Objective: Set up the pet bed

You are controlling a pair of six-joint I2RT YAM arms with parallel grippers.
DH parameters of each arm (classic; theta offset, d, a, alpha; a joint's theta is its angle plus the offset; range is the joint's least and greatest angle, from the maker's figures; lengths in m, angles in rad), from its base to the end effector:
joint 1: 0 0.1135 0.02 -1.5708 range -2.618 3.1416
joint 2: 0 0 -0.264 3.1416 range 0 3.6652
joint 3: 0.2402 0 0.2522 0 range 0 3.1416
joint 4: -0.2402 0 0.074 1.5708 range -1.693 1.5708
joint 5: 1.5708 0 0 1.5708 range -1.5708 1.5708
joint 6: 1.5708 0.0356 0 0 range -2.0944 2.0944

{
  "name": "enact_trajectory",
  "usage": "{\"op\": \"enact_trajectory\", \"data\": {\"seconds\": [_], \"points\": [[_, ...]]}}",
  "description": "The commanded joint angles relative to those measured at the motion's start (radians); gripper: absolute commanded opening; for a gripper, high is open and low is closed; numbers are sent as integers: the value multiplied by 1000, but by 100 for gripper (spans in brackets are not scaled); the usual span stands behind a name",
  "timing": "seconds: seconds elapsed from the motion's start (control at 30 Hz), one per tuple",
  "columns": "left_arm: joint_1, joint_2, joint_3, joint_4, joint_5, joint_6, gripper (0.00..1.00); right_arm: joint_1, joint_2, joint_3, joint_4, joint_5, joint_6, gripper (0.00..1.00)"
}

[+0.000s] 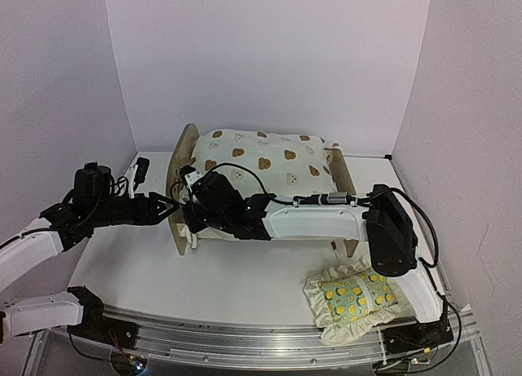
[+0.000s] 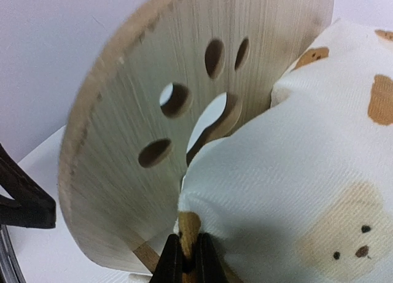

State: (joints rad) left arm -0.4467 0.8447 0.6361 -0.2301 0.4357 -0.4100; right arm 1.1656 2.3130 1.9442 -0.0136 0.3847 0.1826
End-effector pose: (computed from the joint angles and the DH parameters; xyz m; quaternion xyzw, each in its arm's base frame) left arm 0.1676 -0.0969 0.2737 0.1310 0.8218 -0.3834 0.4005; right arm 0.2282 0.4982 0.2358 -0.2895 0.7676 0.2193 0.5282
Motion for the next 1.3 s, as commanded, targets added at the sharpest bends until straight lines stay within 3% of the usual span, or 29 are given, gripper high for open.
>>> {"op": "enact_trajectory", "data": {"seconds": [0.0,0.2,0.4,0.77,1.03,1.27], "points": [[-6,-19,58,-8,19,24,70,0,-103,18,128,19,-104,0],[-6,-11,87,3,15,54,68,-20,-134,43,174,26,-173,0],[-7,35,127,29,21,84,57,-54,-159,75,184,17,-230,0],[-47,141,146,110,27,124,50,-116,-222,36,193,-30,-197,0],[-182,207,194,152,-146,187,50,-124,-278,-31,200,-51,-191,0],[-205,270,206,197,-303,215,48,-127,-324,-92,202,-66,-190,0]]}}
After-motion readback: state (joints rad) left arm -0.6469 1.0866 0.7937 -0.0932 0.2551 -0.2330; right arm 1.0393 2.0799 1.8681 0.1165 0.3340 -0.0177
